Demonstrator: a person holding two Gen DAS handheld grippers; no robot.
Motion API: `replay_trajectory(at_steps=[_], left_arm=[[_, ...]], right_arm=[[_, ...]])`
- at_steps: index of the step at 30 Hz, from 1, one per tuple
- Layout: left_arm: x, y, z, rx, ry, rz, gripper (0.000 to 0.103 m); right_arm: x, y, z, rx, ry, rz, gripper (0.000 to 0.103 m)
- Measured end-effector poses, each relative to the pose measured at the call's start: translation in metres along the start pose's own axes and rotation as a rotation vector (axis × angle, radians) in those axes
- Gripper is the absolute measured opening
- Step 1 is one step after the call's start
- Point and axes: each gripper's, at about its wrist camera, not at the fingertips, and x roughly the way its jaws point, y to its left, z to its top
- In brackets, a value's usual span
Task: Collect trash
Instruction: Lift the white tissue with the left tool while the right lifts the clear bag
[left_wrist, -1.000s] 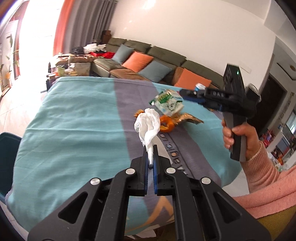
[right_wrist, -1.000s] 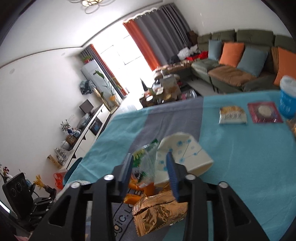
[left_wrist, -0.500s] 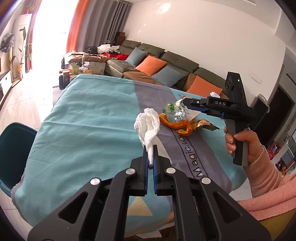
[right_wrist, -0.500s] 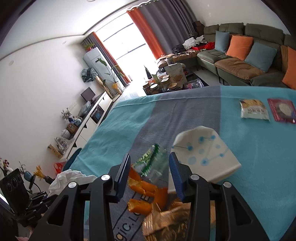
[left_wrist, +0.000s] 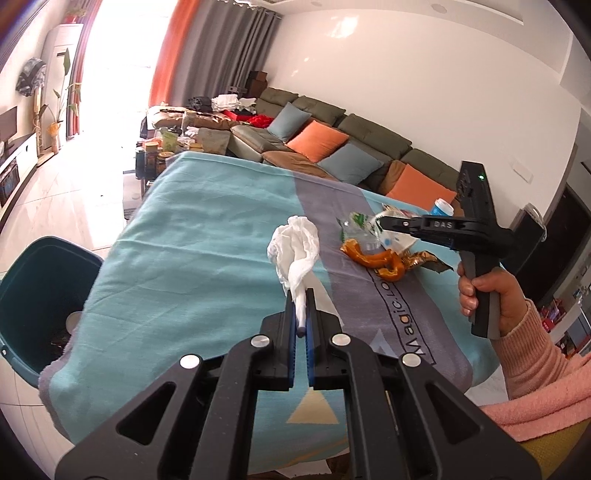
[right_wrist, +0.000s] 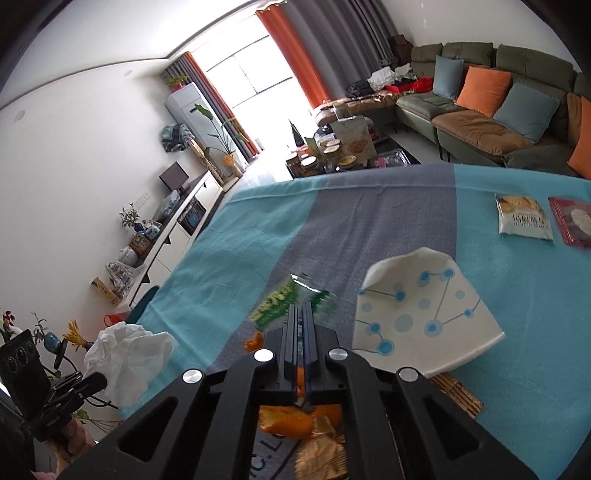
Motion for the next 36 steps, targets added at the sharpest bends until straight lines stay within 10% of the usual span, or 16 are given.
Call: replay_trajectory(at_steps=[7, 11, 24, 36], left_arm=[[-0.014, 0.014, 0.000, -0.025, -0.021, 0.018, 0.005], [-0.012, 0.020, -0.001, -0.037, -0.019, 0.019, 0.005], [-0.012, 0.028, -0.006, -0.065, -0.015, 0.019, 0.005], [-0.009, 0.029, -0.006, -0.071, -0.014, 0.013, 0.005]], right_arm=[[-0.004, 0.009, 0.006, -0.008, -0.031, -0.029, 0.008], [0.000, 0.005, 0.011, -0.009, -0.026, -0.089, 0.041], [0.033, 0.005, 0.005, -0.013, 0.082, -0.096, 0.030], [0.037, 0.058, 0.000, -0.192, 0.062, -0.179, 0.053]])
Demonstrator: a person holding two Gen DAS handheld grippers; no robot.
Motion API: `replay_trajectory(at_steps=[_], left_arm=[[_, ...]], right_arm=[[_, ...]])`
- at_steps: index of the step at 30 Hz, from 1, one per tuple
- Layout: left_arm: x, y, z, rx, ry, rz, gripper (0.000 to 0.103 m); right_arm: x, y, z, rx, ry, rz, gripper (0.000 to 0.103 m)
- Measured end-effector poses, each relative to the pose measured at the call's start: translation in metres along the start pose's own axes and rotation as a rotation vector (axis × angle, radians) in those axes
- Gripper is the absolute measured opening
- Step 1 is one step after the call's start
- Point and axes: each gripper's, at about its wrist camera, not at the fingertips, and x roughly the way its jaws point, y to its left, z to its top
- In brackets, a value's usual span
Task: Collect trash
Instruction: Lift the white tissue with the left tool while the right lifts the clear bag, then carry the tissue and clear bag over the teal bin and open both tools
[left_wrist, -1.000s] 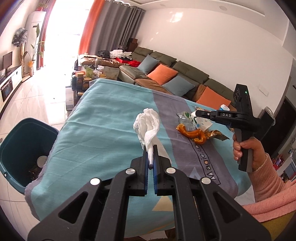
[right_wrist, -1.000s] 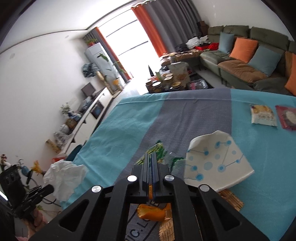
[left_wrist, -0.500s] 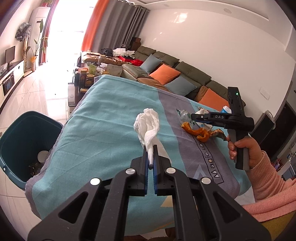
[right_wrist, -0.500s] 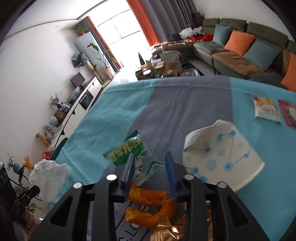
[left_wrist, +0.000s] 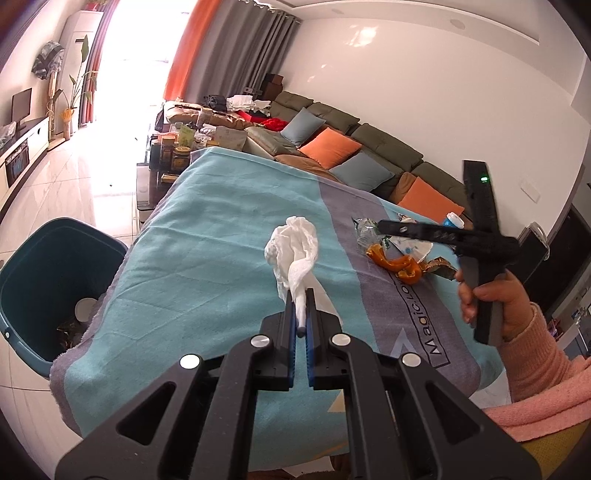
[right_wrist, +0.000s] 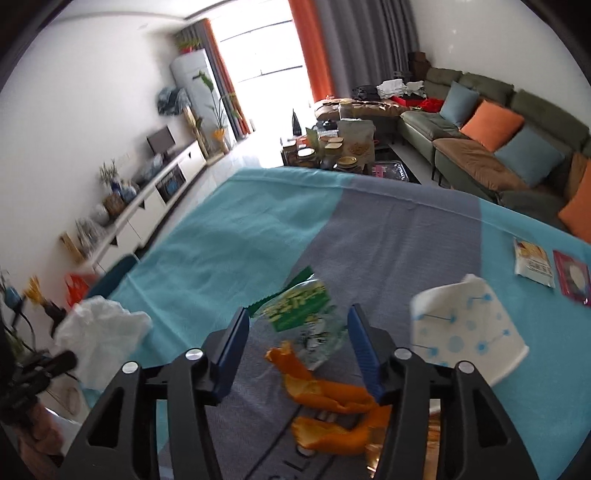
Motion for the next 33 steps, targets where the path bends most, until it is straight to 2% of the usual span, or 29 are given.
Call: replay_trajectory(at_steps=[3, 4, 5, 7, 9, 13, 18, 25, 30, 33], left_arm=[[-0.003, 0.002, -0.001, -0.005, -0.002, 0.004, 0.005], [-0.004, 0.003, -0.001, -0.008, -0.004, 0.005, 0.005], [-0.004, 0.005, -0.001, -0.013, -0.005, 0.006, 0.005], [-0.006, 0.008, -0.002, -0.019, -0.008, 0.011, 0.005], [-0.006, 0.010, -0.003, -0.023, -0.009, 0.014, 0.005], [-0.006, 0.013, -0.002, -0.026, -0.016, 0.020, 0.005], [-0.012, 0.016, -0.002, -0.023, -0.029, 0.038, 0.005], [-0.028, 0.028, 0.004, -0.028, -0.064, 0.086, 0.005], [-0.045, 0.042, 0.009, -0.042, -0.096, 0.135, 0.005], [-0.055, 0.052, 0.011, -0.054, -0.115, 0.169, 0.005]], right_arm=[[0.014, 0.007, -0.001, -0.034, 0.012, -0.066, 0.053], [0.018, 0.007, -0.001, -0.037, 0.015, -0.085, 0.049], [0.021, 0.004, -0.001, -0.025, 0.015, -0.087, 0.038], [0.021, -0.001, 0.000, -0.002, 0.012, -0.074, 0.024], [0.019, -0.005, 0.000, 0.014, 0.003, -0.059, 0.016], [0.013, -0.008, 0.002, 0.030, -0.023, -0.043, 0.008], [-0.001, -0.003, 0.006, 0.040, -0.074, 0.009, 0.008], [-0.021, 0.038, 0.015, -0.012, -0.119, 0.181, 0.008], [-0.020, 0.075, 0.021, -0.057, -0.106, 0.319, 0.007], [-0.014, 0.095, 0.023, -0.088, -0.093, 0.372, 0.008]])
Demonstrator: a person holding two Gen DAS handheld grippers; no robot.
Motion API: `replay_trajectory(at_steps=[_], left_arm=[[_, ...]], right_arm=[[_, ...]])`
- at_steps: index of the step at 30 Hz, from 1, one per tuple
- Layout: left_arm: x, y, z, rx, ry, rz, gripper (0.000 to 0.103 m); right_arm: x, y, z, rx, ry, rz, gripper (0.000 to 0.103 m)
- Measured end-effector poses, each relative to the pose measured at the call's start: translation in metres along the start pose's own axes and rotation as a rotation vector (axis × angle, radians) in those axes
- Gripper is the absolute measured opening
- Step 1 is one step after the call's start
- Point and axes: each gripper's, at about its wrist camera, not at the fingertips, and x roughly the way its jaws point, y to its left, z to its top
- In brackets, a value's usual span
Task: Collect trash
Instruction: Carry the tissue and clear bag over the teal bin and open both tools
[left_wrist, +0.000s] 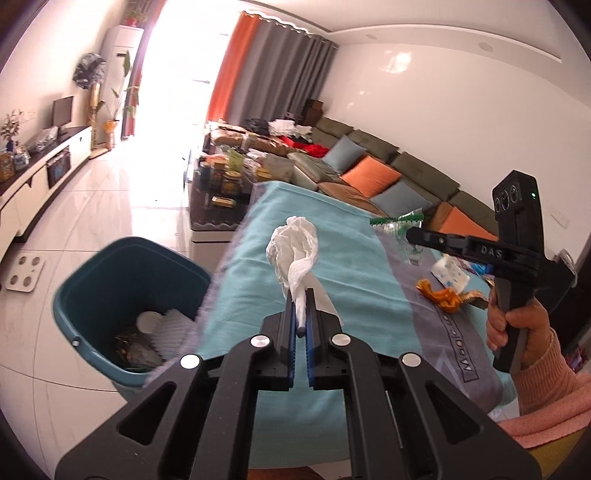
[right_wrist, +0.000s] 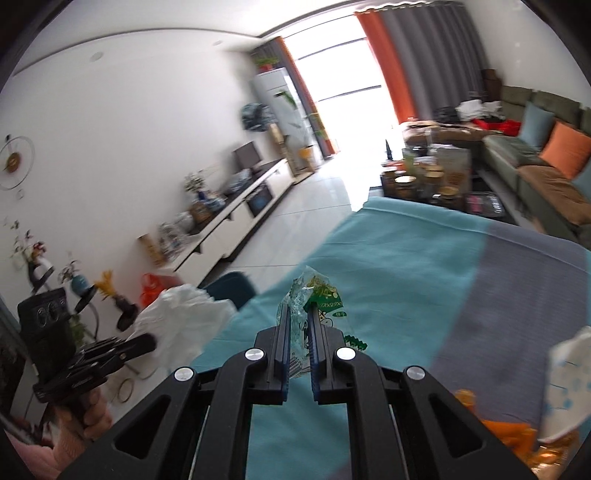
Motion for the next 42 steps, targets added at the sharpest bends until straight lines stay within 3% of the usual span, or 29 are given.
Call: replay_trajectory(at_steps=[18, 31, 42], left_arm=[[-0.025, 0.055, 0.005, -0.074, -0.028, 0.164, 0.005], [-0.026, 0.083, 0.003, -0.120, -0.021, 0.243, 0.005], [-0.005, 0.106, 0.000, -0.179, 0.024, 0.299, 0.005]], right_arm=[[0.068, 0.077, 0.009, -0.104, 0.103, 0.211, 0.007], [0.122, 0.124, 0.013, -0.169, 0.177, 0.259, 0.007], [0.178, 0.137, 0.008, -0.159, 0.279, 0.252, 0.008]])
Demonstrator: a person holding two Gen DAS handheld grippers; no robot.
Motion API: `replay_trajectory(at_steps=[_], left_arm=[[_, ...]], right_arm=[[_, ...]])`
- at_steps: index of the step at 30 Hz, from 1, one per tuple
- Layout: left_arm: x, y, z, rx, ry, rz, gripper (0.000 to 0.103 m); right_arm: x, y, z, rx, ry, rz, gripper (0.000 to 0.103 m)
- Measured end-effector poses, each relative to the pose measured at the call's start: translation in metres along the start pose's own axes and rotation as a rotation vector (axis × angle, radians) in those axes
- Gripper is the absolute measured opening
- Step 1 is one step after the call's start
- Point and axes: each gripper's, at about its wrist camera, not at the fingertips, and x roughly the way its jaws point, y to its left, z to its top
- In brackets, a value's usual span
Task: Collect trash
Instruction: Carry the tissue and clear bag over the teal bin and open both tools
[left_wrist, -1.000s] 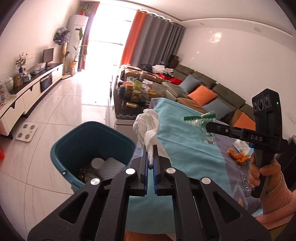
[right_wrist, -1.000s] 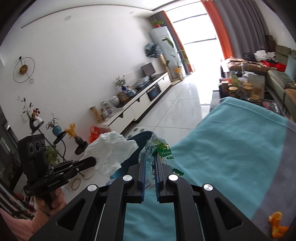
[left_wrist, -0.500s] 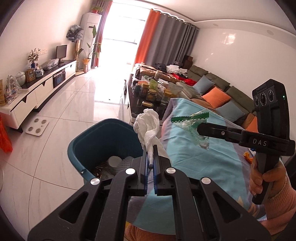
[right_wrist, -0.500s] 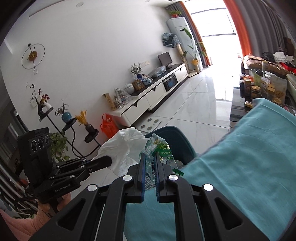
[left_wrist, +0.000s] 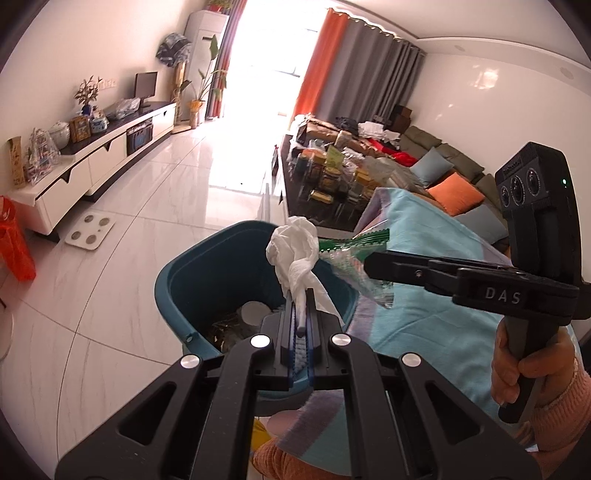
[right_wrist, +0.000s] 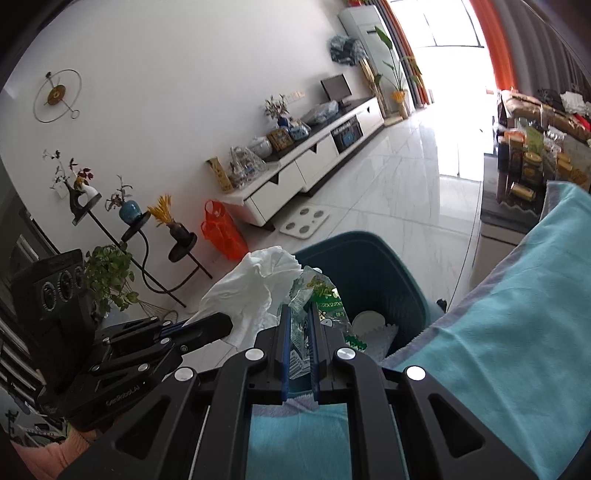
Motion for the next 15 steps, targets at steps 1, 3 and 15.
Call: replay_trajectory(at_steps=[1, 3, 15], left_arm=[[0.003, 0.001, 0.000, -0.006, 0.007, 0.004, 0.005], [0.009, 0.004, 0.000, -0.014, 0.017, 0.018, 0.005], [0.051, 0.023, -0.001, -0.081, 0.071, 0.053, 0.015]], right_arm=[[0.006, -0.001, 0.000, 0.006, 0.015, 0.004, 0.008], [0.018, 0.000, 0.000, 0.017, 0.044, 0.007, 0.008], [0.047, -0.001, 0.001, 0.057, 0.120, -0.017, 0.030]])
